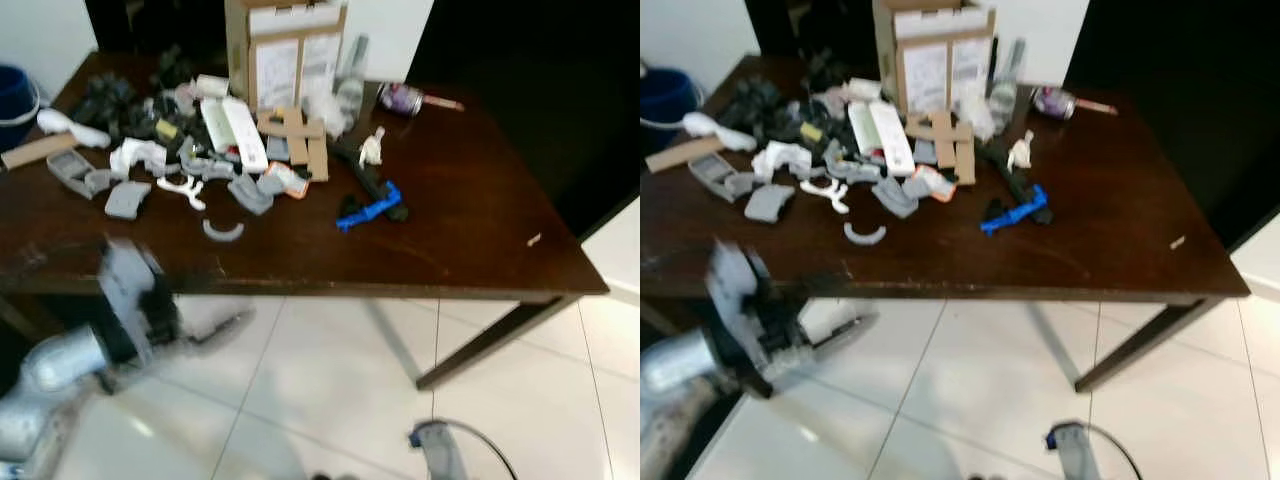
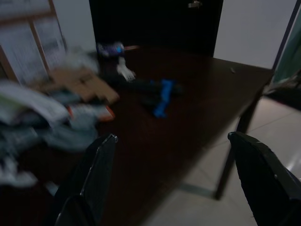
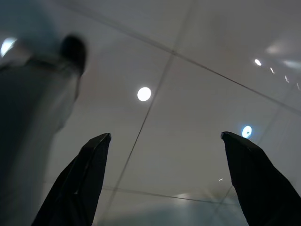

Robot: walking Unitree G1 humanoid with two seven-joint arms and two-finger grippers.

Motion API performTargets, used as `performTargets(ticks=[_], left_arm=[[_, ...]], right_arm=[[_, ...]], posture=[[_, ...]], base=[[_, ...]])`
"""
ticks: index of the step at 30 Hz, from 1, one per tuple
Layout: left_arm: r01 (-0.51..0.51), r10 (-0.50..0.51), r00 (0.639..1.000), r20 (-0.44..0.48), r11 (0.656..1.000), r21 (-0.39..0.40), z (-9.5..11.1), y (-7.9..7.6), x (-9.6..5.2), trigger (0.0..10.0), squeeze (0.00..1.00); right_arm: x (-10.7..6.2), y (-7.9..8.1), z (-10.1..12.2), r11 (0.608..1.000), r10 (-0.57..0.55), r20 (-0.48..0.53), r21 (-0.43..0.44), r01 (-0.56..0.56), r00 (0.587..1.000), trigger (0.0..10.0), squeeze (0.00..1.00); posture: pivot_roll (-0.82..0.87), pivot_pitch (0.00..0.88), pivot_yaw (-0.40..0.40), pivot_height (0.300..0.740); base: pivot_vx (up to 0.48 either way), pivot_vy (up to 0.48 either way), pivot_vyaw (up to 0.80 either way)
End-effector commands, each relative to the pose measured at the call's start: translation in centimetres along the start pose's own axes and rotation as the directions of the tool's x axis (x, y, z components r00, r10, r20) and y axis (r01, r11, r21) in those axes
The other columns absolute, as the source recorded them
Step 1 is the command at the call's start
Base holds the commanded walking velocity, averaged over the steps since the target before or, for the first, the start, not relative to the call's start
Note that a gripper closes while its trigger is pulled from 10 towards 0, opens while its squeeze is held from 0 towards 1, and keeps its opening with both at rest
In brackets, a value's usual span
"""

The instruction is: Picking trash to rubbish bin

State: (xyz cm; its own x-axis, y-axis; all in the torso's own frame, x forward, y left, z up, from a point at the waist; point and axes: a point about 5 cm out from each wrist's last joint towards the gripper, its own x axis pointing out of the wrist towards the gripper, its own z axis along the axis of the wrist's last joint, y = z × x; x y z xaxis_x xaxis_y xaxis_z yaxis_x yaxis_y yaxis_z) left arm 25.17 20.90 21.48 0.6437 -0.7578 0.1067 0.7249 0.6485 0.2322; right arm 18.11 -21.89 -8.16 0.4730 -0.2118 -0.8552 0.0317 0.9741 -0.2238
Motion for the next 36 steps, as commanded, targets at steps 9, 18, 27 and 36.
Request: performTargets(ticks=[9, 18, 27, 36], left_arm=[[0.157, -0.152, 0.982, -0.116, 0.987, 0.029, 1.0, -0.8, 0.8, 10.0, 0.0], [0.143, -0.137, 0.969, -0.204, 0.99, 0.015, 0.3, -0.2, -0.2, 10.0, 0.0], [0.018, 0.022, 0.95, -0.312, 0.992, 0.125, 0.4, 3.9, -1.7, 10.0, 0.0], [-0.056, 0.09, 0.935, -0.342, 0.992, 0.109, 1.2, 7.5, -3.3, 10.0, 0.0]], right_arm=[[-0.8, -7.7, 6.5, 0.817, -0.15, 0.295, 0.574, -0.05, 0.944, 10.0, 0.0], [-5.2, -11.2, 12.8, 0.663, 0.44, 0.737, 0.119, -0.739, 0.513, 10.0, 0.0], [-9.5, -8.6, 16.1, 0.347, 0.827, 0.559, -0.418, -0.839, 0.064, 10.0, 0.0], [-11.3, -7.4, 17.3, 0.263, 0.894, 0.448, -0.545, -0.796, -0.011, 10.0, 0.0]], posture=[[0.32, 0.199, -0.096, 0.74], [0.3, 0.204, -0.094, 0.74], [0.28, 0.235, -0.084, 0.74], [0.26, 0.28, -0.098, 0.74]], base=[[0.0, 0.0, 0.0], [0.0, 0.0, 0.0], [0.0, 0.0, 0.0], [0.0, 0.0, 0.0]])
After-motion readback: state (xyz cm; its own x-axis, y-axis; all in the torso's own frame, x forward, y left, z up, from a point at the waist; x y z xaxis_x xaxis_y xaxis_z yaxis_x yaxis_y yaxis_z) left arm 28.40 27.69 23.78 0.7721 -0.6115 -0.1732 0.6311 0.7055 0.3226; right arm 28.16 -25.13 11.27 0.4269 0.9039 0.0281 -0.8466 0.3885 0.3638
